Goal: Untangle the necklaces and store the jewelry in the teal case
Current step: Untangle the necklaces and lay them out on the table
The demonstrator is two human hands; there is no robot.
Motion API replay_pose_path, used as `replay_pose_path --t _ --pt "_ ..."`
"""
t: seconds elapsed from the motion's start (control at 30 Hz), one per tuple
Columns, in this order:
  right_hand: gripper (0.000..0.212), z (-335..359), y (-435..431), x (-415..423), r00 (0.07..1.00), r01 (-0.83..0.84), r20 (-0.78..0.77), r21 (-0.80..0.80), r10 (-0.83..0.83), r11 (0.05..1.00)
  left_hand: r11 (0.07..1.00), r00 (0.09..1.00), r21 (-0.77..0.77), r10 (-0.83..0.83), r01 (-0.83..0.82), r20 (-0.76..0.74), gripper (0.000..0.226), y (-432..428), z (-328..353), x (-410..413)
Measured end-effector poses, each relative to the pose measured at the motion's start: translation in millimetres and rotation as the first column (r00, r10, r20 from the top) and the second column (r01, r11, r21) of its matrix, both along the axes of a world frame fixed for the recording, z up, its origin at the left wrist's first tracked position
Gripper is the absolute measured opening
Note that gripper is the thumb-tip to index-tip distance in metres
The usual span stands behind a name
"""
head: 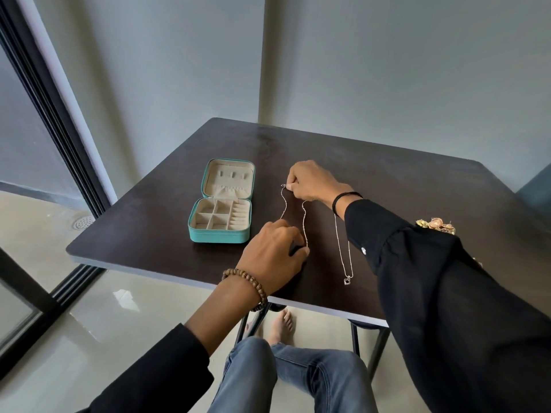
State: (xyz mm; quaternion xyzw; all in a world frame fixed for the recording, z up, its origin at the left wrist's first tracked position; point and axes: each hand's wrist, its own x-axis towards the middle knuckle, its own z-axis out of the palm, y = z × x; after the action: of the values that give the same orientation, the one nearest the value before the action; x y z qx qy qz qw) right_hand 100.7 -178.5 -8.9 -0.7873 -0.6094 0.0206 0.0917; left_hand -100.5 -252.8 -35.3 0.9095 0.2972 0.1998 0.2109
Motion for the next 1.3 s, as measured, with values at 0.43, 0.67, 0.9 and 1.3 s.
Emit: replay_pose_path --t 0.43,0.67,0.9,1.3 --pt "0.015 56 -55 -12 0.599 0.192 -0.790 0.302 0.133 0.934 0.995 0.964 -0.061 0.088 -0.075 0.250 0.015 -4 16 -4" --pt "0.016 122 -97 -31 0.344 0.129 -0.889 0.364 0.302 0.923 0.968 0.873 -0.214 0.216 -0.133 0.437 0.024 4 49 -14" --pt "0.017 168 -123 -56 0.334 0.083 -0.874 0.401 0.354 0.912 0.814 0.855 -0.538 0.105 0.220 0.507 0.044 -3 73 -5" --pt "0.020 205 -148 -54 0.163 0.318 -0.887 0.461 0.431 0.829 0.483 0.827 -0.772 0.156 0.413 0.541 0.030 -34 32 -26"
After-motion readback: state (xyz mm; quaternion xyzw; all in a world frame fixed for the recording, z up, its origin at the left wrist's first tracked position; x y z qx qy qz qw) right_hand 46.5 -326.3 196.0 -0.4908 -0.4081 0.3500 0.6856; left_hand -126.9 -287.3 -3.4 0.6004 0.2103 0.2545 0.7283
